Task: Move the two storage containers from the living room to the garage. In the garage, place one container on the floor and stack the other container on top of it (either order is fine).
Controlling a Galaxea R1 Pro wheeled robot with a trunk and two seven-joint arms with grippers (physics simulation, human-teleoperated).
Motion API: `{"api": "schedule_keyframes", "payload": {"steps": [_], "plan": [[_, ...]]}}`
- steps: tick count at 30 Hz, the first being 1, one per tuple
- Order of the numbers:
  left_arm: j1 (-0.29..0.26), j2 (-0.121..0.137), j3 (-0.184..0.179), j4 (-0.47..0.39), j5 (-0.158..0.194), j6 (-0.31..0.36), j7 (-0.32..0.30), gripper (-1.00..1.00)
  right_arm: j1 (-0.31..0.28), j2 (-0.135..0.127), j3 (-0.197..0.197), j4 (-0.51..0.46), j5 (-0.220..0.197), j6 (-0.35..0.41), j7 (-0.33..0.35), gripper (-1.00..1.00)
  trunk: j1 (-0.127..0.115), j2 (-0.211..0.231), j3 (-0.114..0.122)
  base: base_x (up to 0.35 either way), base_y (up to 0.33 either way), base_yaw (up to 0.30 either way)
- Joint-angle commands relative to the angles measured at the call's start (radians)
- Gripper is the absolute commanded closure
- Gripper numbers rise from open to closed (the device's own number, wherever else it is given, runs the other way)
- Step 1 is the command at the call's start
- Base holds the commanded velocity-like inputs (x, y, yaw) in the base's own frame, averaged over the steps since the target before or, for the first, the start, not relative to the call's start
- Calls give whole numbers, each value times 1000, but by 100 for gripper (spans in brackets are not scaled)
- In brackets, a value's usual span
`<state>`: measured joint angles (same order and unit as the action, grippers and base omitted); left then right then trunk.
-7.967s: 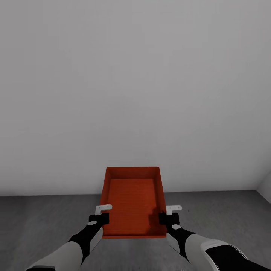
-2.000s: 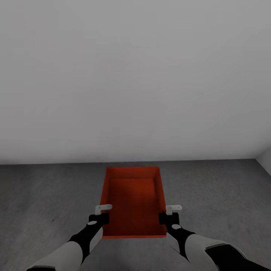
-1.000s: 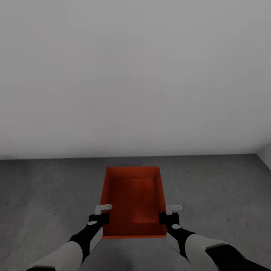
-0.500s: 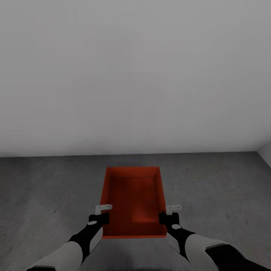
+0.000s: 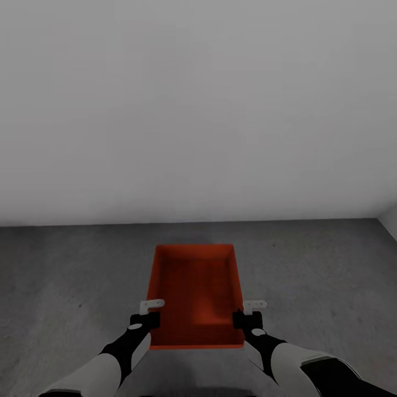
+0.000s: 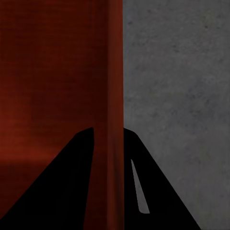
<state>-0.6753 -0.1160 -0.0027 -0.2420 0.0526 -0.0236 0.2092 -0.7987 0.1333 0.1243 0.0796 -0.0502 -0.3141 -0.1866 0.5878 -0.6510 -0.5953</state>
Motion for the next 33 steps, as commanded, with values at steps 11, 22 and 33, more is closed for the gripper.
{"api": "schedule_keyframes", "payload": {"steps": [11, 22, 33], "plan": [[0, 6, 4, 3, 4, -3, 9, 100, -2, 1, -41, -47, 31, -1, 10, 100, 0, -1, -19, 0, 0, 0], [0, 6, 4, 2, 4, -3, 9, 100, -2, 0, -41, -47, 28, -2, 10, 100, 0, -1, -32, 0, 0, 0], [0, 6, 4, 1, 4, -3, 9, 100, -2, 1, -41, -47, 30, 0, 10, 100, 0, -1, -32, 0, 0, 0]]}}
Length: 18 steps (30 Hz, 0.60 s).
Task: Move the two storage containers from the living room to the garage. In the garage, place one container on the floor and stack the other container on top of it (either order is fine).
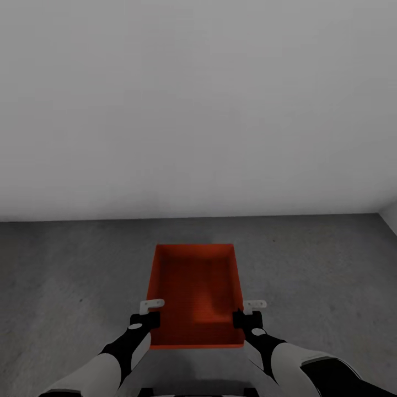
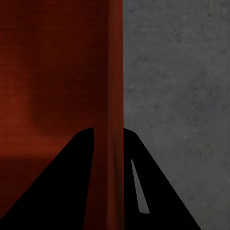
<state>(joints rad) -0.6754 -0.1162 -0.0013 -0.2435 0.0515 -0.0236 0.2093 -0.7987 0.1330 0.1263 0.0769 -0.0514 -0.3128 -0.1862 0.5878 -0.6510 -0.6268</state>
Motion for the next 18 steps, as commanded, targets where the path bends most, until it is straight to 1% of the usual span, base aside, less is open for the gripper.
{"api": "schedule_keyframes", "payload": {"steps": [1, 5, 18], "plan": [[0, 6, 3, 3, 5, -2, 8, 100, -2, 1, -43, -45, 31, -1, 10, 100, 0, -1, -1, 0, 0, 0], [0, 6, 3, 3, 5, -2, 8, 100, -2, 1, -43, -45, 32, -2, 10, 100, 0, -1, -1, 0, 0, 0], [0, 6, 3, 3, 5, -2, 8, 100, -2, 1, -43, -45, 30, -3, 10, 100, 50, -92, -42, 0, 0, 0]]}}
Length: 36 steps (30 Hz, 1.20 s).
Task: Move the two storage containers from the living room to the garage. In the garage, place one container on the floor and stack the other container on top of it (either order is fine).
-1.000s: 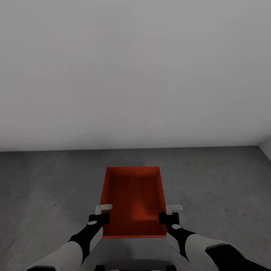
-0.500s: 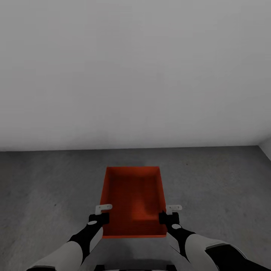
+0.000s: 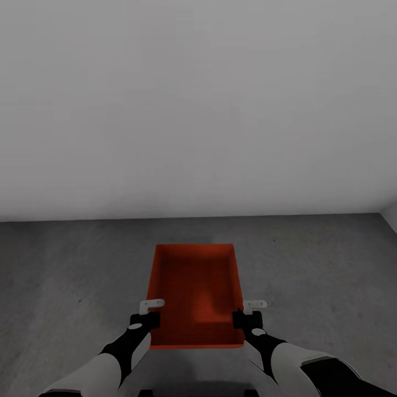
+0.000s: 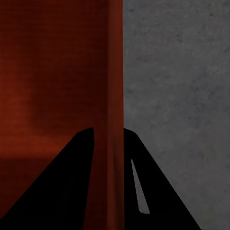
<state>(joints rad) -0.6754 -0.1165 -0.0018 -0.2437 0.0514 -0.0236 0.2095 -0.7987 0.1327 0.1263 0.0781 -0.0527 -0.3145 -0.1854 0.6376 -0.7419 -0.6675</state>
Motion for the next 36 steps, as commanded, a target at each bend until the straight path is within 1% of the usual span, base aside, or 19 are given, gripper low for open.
{"api": "schedule_keyframes", "payload": {"steps": [1, 36], "plan": [[0, 6, 3, 3, 5, -2, 8, 100, -2, 1, -43, -46, 32, -1, 9, 100, 4, -8, -4, 0, 0, 0], [0, 6, 3, 4, 5, -1, 8, 100, -2, 1, -43, -46, 31, -2, 9, 100, 138, -253, -114, 0, 0, 0]]}}
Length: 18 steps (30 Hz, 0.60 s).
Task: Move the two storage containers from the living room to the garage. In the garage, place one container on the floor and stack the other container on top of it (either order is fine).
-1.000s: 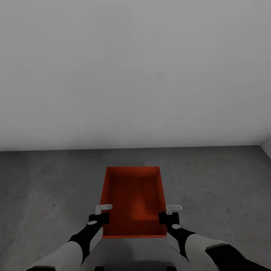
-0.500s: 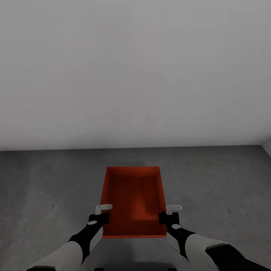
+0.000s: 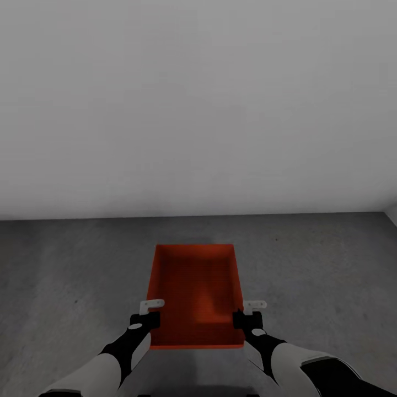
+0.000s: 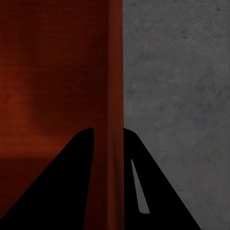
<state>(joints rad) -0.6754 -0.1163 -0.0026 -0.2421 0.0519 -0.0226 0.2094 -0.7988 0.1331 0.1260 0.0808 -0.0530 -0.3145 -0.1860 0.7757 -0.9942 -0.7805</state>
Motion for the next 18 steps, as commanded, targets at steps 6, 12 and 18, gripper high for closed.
{"api": "schedule_keyframes", "payload": {"steps": [6, 12, 18], "plan": [[0, 6, 4, 3, 5, -2, 8, 100, -2, 1, -43, -49, 32, -1, 10, 100, 23, -43, -20, 0, 0, 0], [0, 6, 4, 3, 5, -2, 8, 100, -2, 1, -43, -49, 32, -1, 10, 100, 46, -85, -38, 0, 0, 0], [0, 6, 5, 3, 5, -2, 8, 100, -2, 1, -43, -49, 33, -1, 10, 100, 69, -127, -57, 0, 0, 0]]}}
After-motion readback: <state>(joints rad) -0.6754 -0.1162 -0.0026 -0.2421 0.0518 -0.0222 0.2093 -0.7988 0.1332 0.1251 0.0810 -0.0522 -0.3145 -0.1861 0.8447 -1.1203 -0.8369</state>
